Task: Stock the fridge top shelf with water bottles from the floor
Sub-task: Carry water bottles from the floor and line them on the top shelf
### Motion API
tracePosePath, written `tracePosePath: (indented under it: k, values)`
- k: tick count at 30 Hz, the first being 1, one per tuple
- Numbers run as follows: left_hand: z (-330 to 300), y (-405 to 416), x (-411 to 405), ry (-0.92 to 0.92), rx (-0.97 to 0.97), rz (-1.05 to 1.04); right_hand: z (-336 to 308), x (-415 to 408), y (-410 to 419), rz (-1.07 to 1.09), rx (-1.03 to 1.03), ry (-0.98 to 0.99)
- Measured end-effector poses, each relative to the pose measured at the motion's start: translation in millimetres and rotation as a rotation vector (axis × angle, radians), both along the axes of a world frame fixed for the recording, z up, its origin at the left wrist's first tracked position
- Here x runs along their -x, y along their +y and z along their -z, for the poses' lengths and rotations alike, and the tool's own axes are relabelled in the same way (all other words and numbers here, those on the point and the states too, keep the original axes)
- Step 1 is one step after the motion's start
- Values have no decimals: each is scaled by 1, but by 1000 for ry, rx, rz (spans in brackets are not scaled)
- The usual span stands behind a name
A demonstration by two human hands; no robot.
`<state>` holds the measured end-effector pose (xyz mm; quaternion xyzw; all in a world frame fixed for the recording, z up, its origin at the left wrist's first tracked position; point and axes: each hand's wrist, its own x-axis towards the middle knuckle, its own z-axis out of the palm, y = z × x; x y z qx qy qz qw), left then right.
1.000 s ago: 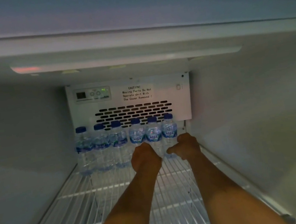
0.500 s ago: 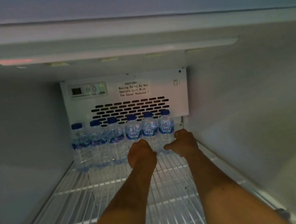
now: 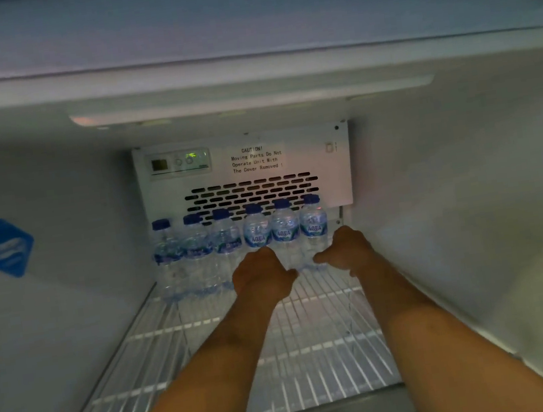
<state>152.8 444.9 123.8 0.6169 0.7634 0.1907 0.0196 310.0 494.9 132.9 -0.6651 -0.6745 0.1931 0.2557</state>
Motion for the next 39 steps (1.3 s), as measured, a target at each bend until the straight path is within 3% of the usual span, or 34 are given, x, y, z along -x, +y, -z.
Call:
tracePosePath:
  k: [4,9,13,18,29,39]
  values:
    - [-6,-52,19,-63,-103,65,-18,3,-51,-24,-88,-116]
    - [5,-136,44,7,-226,80,9,39,-157,-58,-428,20]
    - [32,-227,68,71,-451,130,47,74,-244,-104,-782,143]
    - [86,-367,103,69,-482,97,100,114,-367,-112,-833,169]
    - [229,-654,192,-26,-143,-253,262,211,-609,-362,-573,198]
    - [439,-783,232,-227,294,-580,458,269,-704,-659,-147,11]
